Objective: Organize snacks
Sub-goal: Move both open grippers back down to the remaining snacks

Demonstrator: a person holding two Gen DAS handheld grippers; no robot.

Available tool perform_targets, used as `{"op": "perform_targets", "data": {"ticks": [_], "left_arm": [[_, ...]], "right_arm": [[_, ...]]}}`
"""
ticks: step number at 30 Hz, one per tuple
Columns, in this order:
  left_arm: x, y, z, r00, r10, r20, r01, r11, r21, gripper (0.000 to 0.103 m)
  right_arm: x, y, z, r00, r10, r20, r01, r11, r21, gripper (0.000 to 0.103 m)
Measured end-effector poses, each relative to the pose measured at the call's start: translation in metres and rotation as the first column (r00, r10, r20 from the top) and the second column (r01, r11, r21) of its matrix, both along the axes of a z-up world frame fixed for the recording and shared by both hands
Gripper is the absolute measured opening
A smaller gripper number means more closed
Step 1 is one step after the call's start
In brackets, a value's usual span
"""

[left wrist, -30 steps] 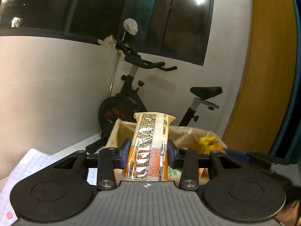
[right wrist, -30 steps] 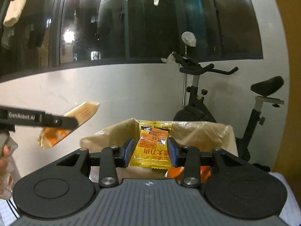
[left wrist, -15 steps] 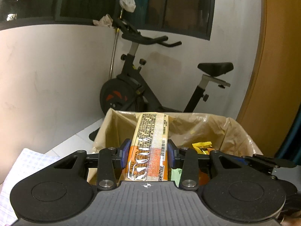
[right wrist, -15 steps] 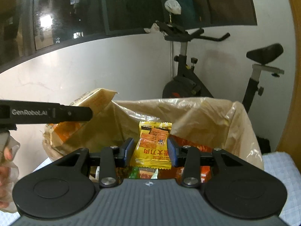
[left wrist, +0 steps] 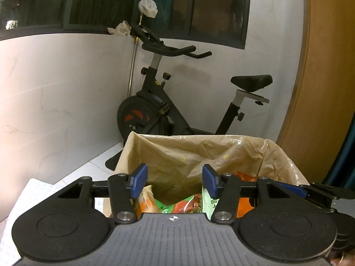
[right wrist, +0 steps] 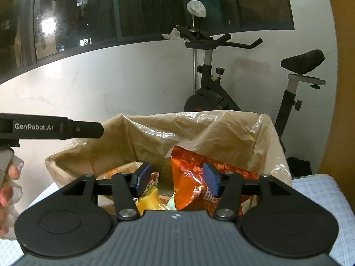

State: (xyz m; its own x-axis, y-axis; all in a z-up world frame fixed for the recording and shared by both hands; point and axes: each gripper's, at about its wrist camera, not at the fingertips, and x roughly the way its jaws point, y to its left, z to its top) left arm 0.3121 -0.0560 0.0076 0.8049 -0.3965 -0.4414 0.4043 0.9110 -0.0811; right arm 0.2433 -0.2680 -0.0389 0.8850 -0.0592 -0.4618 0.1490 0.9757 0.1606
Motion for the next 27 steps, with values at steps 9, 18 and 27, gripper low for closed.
{"op": "perform_targets", "data": {"ticks": [9, 18, 27], "left_arm": [[-0.029, 0.029, 0.008, 1.0, -0.003, 0.006, 0.003, 1.0, -0.006, 0.057], [-0.059, 0.067, 0.007, 1.0, 0.017, 0.011, -0.017, 1.0, -0.014, 0.057], [-0.084, 0.1, -0.014, 0.998, 0.063, -0.01, -0.064, 0.998, -0.011, 0.057]], "right_arm": [[-0.034, 0.012, 0.009, 0.999, 0.027, 0.039, -0.025, 0.999, -0.039, 0.056], [-0.064, 0.022, 0.012, 0.997, 0.031, 0.076, -0.029, 0.999, -0.032, 0.056], [-0.087, 0.038, 0.006, 0.994, 0.029, 0.103, -0.026, 0.999, -0.038, 0.056]]}}
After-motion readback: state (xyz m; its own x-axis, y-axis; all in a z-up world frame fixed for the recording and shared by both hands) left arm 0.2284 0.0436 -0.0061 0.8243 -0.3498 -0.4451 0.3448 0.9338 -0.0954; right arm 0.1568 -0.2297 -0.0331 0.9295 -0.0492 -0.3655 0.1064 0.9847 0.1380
